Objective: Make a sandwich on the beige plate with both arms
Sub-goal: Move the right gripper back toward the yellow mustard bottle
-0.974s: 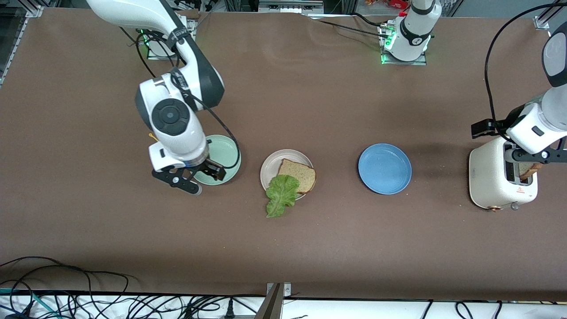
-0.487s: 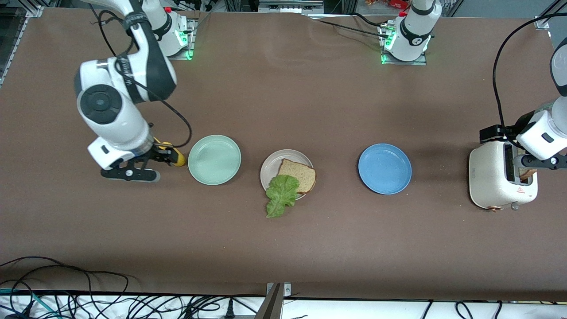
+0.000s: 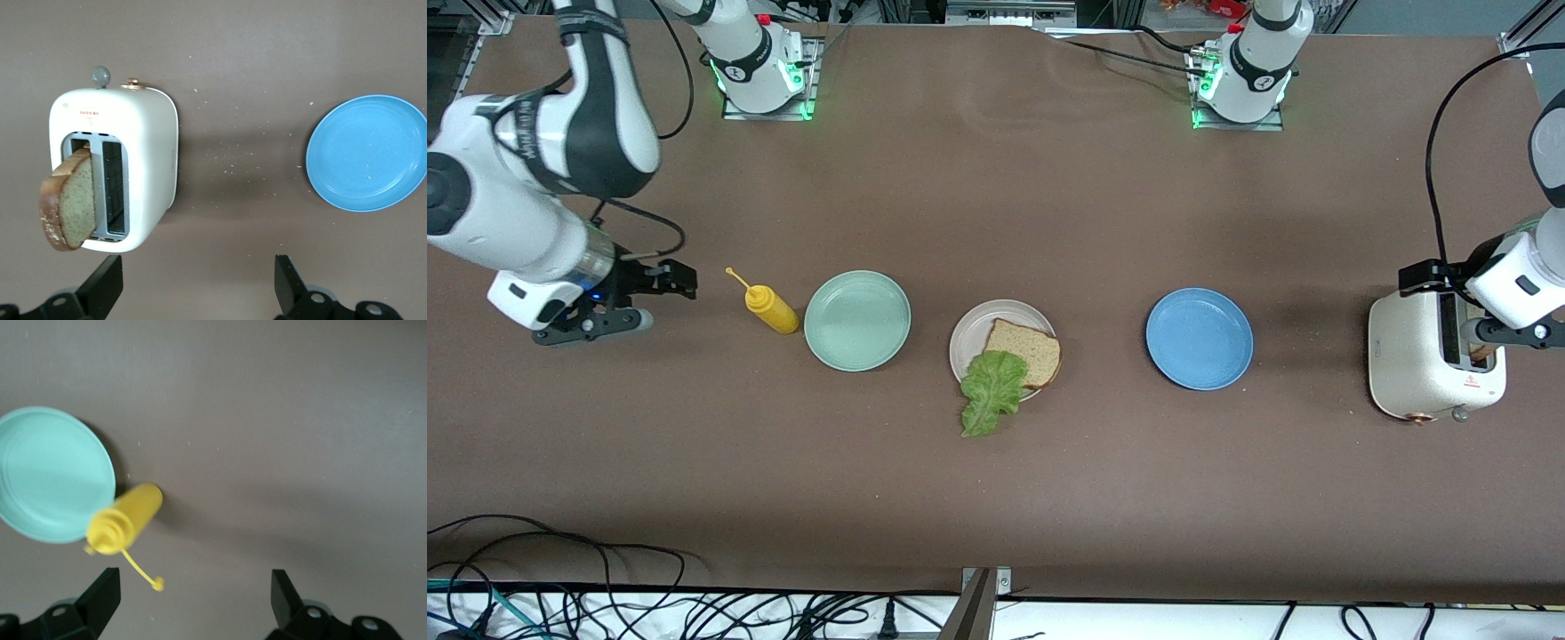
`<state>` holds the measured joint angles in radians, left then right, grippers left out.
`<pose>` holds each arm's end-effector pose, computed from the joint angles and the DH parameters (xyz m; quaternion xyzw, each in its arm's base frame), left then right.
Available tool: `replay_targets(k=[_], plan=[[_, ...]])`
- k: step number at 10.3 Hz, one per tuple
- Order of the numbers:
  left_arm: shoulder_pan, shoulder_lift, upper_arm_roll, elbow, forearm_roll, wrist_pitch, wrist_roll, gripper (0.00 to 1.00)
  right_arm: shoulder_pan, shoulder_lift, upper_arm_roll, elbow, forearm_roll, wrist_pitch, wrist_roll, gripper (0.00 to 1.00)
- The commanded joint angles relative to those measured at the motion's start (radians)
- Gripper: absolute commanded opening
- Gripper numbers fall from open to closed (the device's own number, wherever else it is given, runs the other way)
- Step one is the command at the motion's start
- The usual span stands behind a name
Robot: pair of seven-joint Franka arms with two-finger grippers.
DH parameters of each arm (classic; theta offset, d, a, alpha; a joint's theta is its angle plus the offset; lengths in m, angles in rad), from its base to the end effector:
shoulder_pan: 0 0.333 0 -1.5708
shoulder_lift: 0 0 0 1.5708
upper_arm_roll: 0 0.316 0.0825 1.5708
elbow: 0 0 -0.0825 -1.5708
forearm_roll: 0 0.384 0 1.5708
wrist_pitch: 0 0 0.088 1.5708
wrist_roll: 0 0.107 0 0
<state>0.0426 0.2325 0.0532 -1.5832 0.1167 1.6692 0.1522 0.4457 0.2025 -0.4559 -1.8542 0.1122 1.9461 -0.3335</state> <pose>0.6135 0.0676 0.4907 -0.9946 0.0383 0.0802 0.0541 0.5968 0.0136 0.4150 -0.9891 -0.1402 0.0423 0.0142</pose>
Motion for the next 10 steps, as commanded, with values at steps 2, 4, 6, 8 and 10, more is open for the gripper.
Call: replay_targets(k=[2,4,6,8,10], plan=[[0.068,0.001,-0.01,-0.034,0.032,0.079,0.125,1.0,0.01,-0.034,-0.096,-0.156,0.128,0.118,-0.367,1.0],[0.126,0.027,-0.01,-0.034,0.032,0.133,0.213,1.0,-0.01,-0.022,-0.107,-0.232,0.229,0.215,-0.587,1.0],[0.176,0.059,-0.01,-0.032,0.032,0.19,0.312,1.0,-0.034,0.027,-0.107,-0.243,0.321,0.223,-0.736,1.0],[0.22,0.089,-0.01,-0.032,0.032,0.218,0.406,1.0,-0.09,0.11,-0.106,-0.241,0.532,0.22,-1.044,1.0],[0.259,0.117,-0.012,-0.034,0.026,0.242,0.45,1.0,-0.143,0.223,-0.104,-0.237,0.824,0.209,-1.488,1.0]])
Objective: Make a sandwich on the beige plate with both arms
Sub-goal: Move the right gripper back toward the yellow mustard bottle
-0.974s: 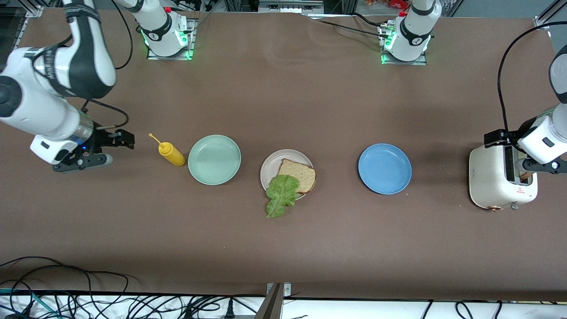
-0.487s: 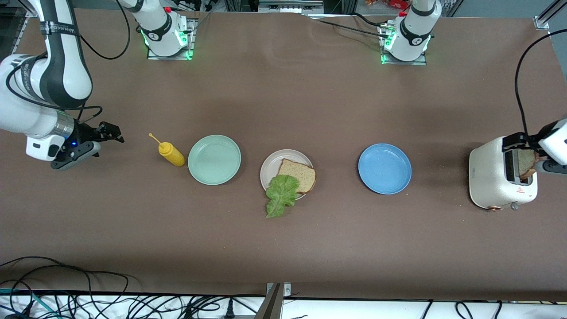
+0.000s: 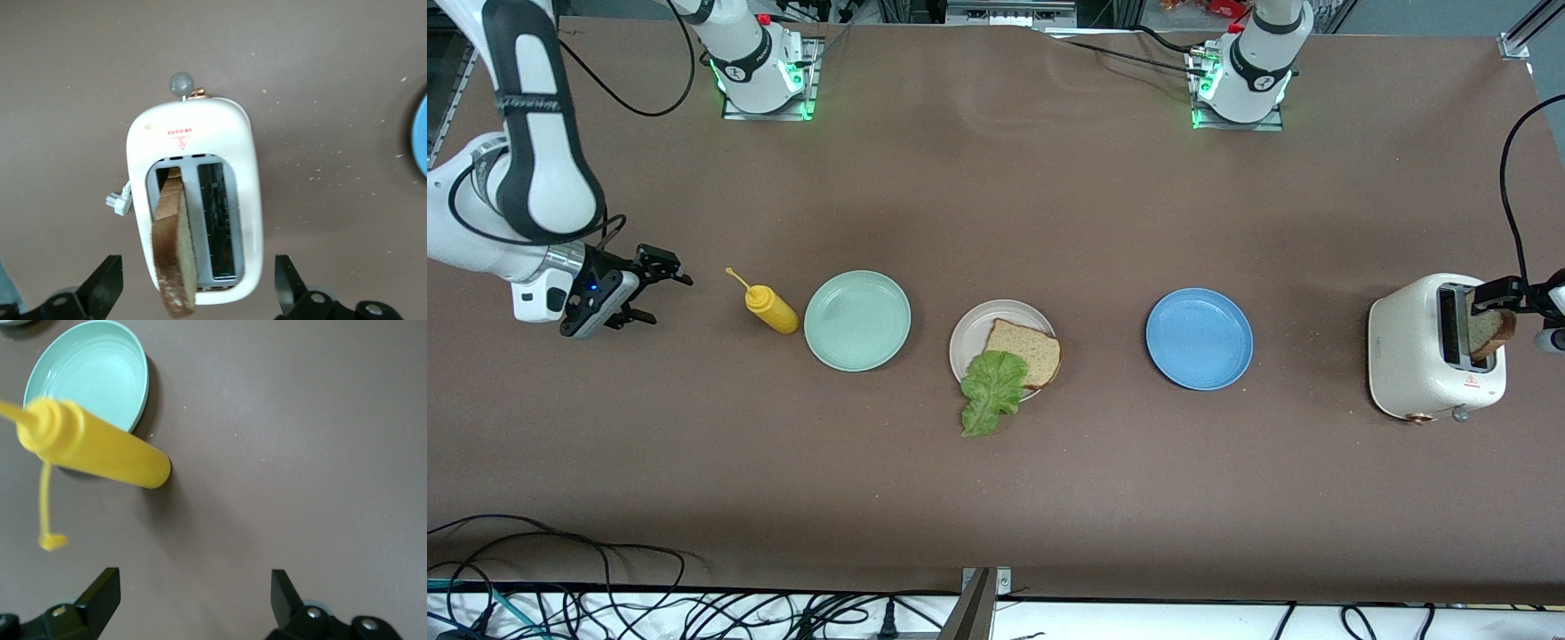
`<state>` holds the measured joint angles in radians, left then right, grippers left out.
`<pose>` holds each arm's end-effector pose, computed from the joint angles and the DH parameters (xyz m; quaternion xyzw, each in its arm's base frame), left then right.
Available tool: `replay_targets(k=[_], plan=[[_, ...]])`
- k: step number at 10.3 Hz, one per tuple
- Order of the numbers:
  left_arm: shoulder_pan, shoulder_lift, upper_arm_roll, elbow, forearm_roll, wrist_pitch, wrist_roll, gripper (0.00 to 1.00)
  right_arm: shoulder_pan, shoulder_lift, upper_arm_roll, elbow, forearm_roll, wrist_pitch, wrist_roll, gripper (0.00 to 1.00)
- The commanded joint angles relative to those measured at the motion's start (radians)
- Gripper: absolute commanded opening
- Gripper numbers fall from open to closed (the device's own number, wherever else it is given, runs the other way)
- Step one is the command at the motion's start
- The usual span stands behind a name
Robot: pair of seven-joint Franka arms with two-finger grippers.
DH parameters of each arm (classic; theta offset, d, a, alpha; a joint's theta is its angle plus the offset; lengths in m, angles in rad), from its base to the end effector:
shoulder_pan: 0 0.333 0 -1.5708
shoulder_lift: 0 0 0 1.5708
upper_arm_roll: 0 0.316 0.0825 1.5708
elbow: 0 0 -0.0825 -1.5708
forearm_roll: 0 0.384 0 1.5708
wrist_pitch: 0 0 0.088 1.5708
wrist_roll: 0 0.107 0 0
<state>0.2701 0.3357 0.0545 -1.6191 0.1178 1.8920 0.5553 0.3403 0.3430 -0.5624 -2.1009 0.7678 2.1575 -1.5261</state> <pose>0.6147 0.2121 0.4254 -0.9881 0.1362 0.0556 0.0448 0.5531 -0.0930 0.2651 -0.8969 -0.3840 -0.0957 0.1973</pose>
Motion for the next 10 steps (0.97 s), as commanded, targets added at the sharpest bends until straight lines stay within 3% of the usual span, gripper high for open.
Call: replay_targets(k=[1,5,6,8,9,10], plan=[[0.038,0.019,-0.013,-0.014,0.022,0.048,0.067,1.0,-0.055,0.121,0.002,0.015,0.273,-0.021,-0.436,1.0],[0.067,0.006,-0.015,-0.097,-0.03,0.113,0.06,1.0,-0.058,0.137,0.028,0.022,0.375,-0.131,-0.581,1.0],[0.067,0.008,-0.015,-0.099,-0.03,0.113,0.057,0.92,-0.058,0.152,0.03,0.028,0.401,-0.192,-0.662,1.0],[0.067,0.011,-0.015,-0.097,-0.029,0.105,0.07,0.25,-0.081,0.223,0.03,0.071,0.447,-0.29,-0.828,1.0],[0.067,0.013,-0.015,-0.097,-0.027,0.105,0.075,0.05,-0.089,0.27,0.03,0.09,0.497,-0.348,-0.901,1.0],[0.067,0.014,-0.015,-0.097,-0.026,0.105,0.075,0.01,-0.102,0.31,0.03,0.097,0.548,-0.388,-0.961,1.0]])
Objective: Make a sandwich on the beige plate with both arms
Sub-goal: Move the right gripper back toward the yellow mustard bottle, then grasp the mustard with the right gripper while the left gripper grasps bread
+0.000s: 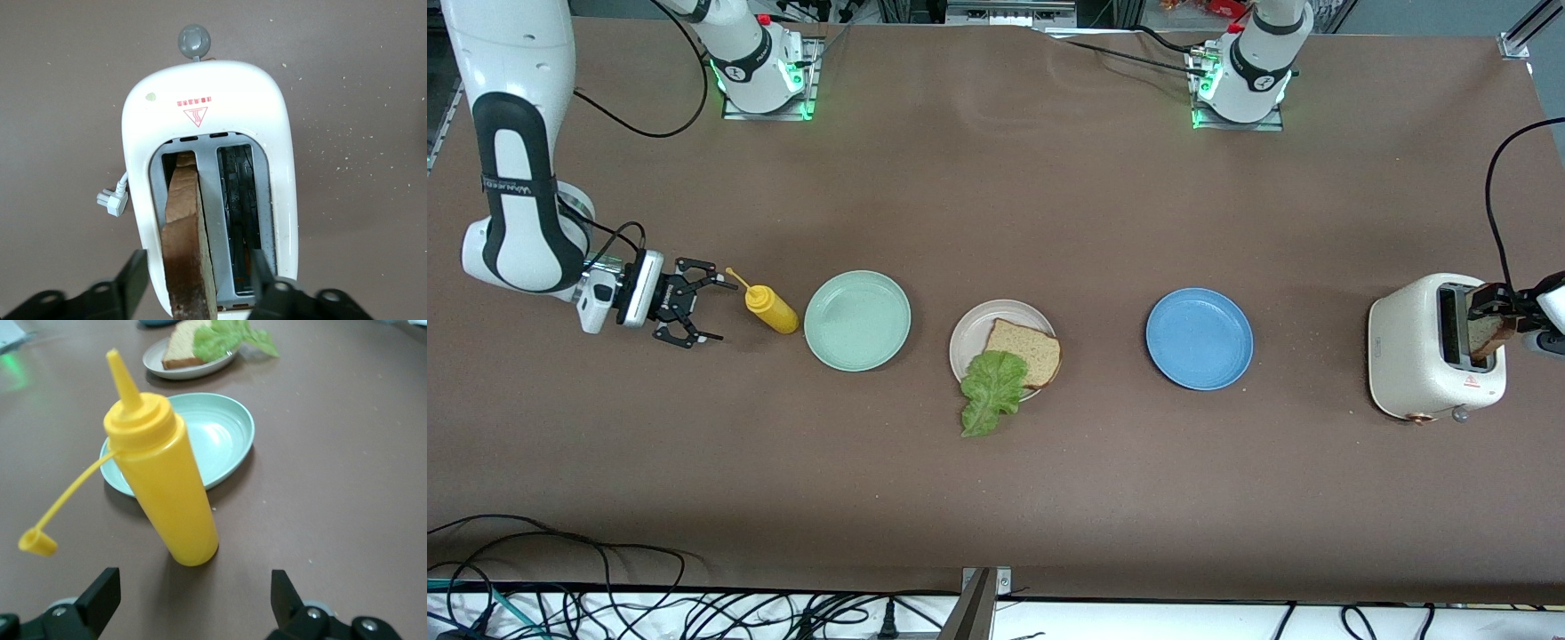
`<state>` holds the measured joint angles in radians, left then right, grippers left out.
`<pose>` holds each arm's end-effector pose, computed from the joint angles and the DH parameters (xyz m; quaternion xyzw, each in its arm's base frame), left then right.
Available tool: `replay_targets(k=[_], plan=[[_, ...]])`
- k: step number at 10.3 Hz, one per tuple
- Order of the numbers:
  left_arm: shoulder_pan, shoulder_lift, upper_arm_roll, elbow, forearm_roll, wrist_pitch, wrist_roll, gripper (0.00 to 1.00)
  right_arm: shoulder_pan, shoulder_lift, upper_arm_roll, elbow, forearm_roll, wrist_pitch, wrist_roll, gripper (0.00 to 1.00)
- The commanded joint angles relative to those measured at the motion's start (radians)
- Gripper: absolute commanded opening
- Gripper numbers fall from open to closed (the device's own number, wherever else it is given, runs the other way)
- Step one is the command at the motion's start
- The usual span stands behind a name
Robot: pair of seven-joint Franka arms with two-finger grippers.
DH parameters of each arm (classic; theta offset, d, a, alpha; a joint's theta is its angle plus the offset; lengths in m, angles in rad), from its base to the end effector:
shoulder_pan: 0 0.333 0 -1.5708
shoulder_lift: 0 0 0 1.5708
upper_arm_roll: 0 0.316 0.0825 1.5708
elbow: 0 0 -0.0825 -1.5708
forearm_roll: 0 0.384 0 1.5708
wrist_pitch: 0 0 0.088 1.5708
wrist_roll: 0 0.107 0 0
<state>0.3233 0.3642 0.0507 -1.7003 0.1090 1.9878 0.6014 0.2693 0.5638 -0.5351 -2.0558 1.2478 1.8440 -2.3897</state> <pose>0.6005 0.2398 0.3768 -0.9880 0.1382 0.0609 0.0333 0.5431 -0.0737 0.1738 -0.7106 -0.5559 -0.2857 0.3231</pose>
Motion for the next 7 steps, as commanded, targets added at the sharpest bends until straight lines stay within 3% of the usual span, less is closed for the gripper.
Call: replay_targets(k=[1,7], plan=[[0.014,-0.013,-0.011,-0.016,-0.014,0.008,0.029,0.0,-0.033,0.122,0.003,0.055,0.091,-0.107,-0.139,1.0],[0.02,-0.011,-0.009,0.011,-0.005,0.008,0.124,0.0,-0.033,0.133,0.024,0.06,0.147,-0.232,-0.224,0.97]])
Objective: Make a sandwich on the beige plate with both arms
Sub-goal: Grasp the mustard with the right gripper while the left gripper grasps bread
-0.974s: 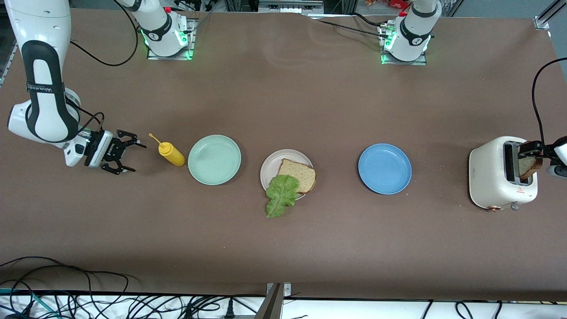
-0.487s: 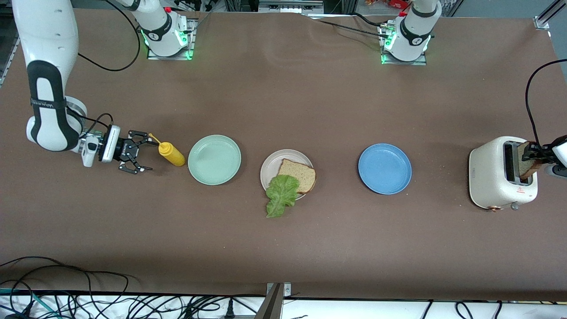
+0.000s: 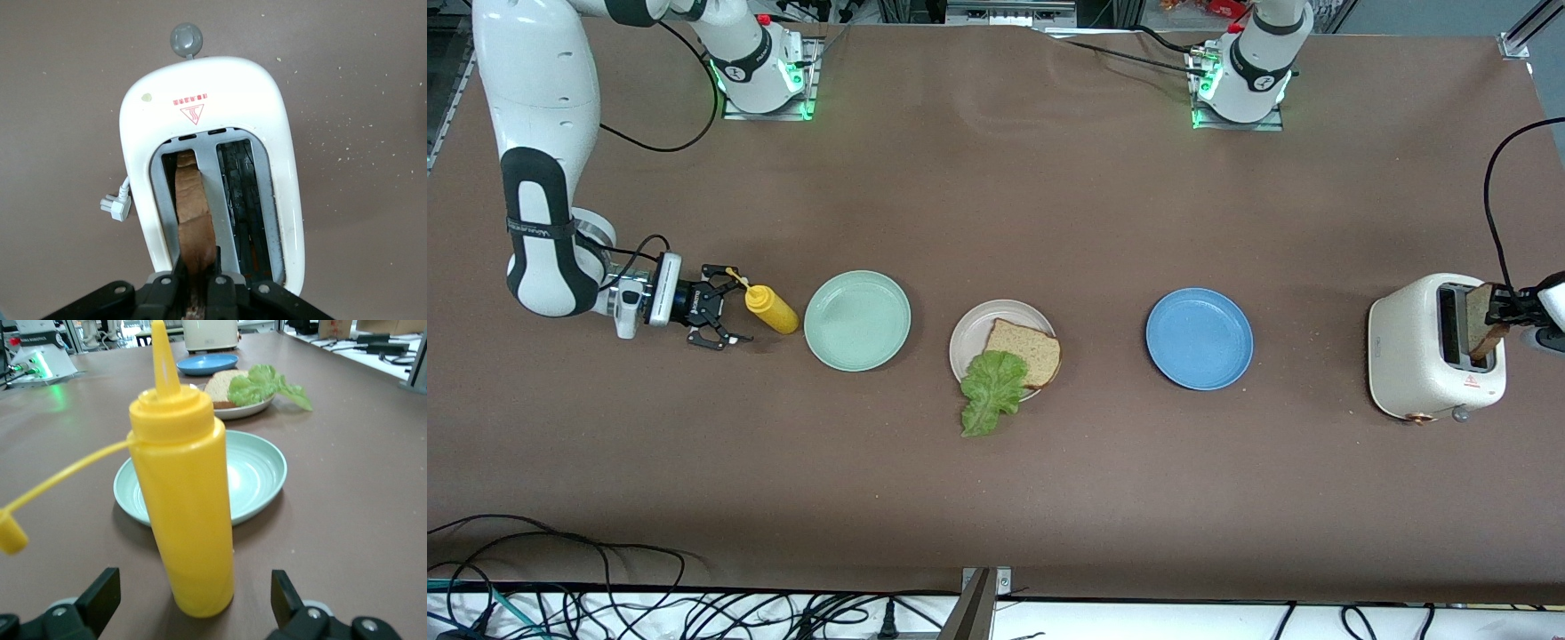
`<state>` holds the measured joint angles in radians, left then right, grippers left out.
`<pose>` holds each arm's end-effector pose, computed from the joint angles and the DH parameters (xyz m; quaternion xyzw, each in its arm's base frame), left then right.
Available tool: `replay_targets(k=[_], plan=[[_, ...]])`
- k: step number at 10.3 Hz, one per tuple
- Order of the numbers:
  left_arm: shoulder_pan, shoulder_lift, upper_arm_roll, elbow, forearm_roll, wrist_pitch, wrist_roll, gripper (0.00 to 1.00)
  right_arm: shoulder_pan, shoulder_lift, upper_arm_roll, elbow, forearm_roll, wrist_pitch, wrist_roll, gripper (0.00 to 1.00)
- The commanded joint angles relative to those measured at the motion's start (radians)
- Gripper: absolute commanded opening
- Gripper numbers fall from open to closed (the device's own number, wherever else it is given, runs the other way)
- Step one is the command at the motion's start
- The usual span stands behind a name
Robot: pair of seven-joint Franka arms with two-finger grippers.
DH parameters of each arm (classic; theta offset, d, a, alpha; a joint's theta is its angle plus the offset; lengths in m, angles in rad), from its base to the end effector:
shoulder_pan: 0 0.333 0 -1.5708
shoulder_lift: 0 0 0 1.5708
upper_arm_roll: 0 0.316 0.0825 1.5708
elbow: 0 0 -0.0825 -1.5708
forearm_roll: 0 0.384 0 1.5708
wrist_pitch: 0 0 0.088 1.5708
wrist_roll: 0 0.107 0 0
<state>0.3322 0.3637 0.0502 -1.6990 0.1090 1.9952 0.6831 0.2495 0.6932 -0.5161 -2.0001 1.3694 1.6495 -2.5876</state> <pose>0.5995 0.2452 0.3783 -0.9824 0.1745 0.0583 0.0327 0.5419 -0.0518 0.1323 -0.6348 -0.5745 -0.3501 0.3798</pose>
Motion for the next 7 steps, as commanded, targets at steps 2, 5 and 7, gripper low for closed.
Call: replay_targets(k=[2,5,7], plan=[[-0.002,-0.011,-0.012,0.059,-0.003,-0.004,0.059,0.0,-0.01,0.002,0.005,0.004,0.042,-0.04,-0.025,0.97],[-0.018,-0.011,-0.015,0.102,0.0,-0.032,0.059,0.0,-0.013,0.025,0.019,0.001,0.112,-0.107,-0.028,0.96],[-0.039,-0.011,-0.016,0.134,0.0,-0.049,0.059,0.0,-0.012,0.026,0.021,0.001,0.115,-0.126,-0.031,0.73]])
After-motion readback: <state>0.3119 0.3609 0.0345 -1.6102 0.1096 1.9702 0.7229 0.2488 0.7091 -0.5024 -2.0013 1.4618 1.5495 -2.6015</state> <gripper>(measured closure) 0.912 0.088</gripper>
